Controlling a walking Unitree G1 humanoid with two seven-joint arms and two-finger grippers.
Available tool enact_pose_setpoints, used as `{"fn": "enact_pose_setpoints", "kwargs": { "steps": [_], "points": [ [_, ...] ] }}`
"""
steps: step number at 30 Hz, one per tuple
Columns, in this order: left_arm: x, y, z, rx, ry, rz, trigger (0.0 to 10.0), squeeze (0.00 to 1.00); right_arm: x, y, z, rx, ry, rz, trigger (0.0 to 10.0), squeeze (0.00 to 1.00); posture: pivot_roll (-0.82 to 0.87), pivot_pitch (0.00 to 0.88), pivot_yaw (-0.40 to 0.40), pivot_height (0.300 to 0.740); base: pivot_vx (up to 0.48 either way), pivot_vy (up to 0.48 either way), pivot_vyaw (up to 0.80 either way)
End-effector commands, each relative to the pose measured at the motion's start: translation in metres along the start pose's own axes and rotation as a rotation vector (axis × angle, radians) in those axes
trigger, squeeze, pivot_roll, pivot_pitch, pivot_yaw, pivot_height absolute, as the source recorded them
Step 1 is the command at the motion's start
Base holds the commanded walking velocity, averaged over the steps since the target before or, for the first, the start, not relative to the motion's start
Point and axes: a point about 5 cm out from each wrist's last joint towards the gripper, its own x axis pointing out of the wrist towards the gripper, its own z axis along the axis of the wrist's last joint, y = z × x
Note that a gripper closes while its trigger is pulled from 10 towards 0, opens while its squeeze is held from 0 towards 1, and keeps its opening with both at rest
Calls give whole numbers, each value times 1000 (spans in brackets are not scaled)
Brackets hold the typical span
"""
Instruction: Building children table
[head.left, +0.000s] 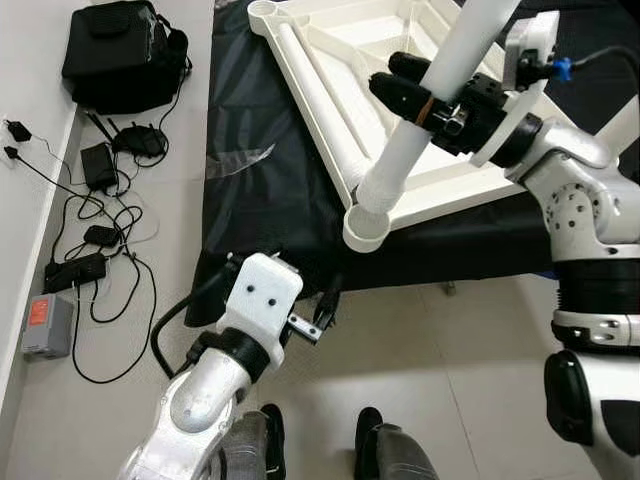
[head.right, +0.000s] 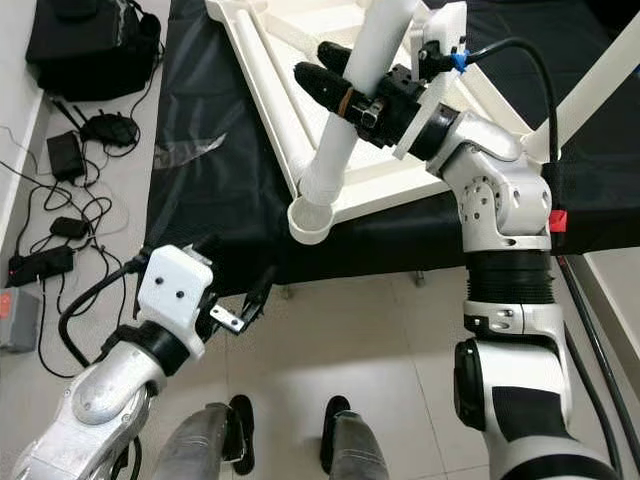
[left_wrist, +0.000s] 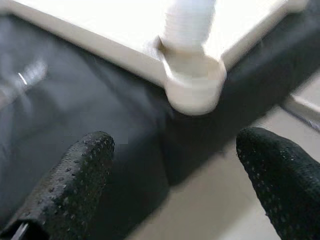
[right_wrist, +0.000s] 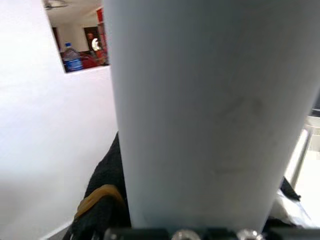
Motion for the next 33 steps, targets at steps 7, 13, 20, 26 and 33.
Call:
{"fn": "enact_pose_setpoints", "kwargs": {
  "steps": [7,13,20,26,33],
  "points": [
    [-28,-7,-18,20,73,-106,10000,0,12,-1,9,-25,-30,28,10000,0,189,287,-38,740,0,0,0],
    [-29,-13,-18,30,69,-130,10000,0,7,1,10,-29,-3,69,10000,0,187,286,-45,740,0,0,0],
    [-25,-15,-17,28,54,-138,10000,0,0,6,8,-38,47,126,10000,0,173,287,-44,740,0,0,0],
    [-25,-16,-15,24,37,-150,10000,0,7,4,-1,-46,62,112,10000,0,180,292,-49,740,0,0,0],
    [-27,-16,-14,26,28,-152,10000,0,20,10,-12,-39,66,137,10000,0,182,296,-51,740,0,0,0]
  ]
}}
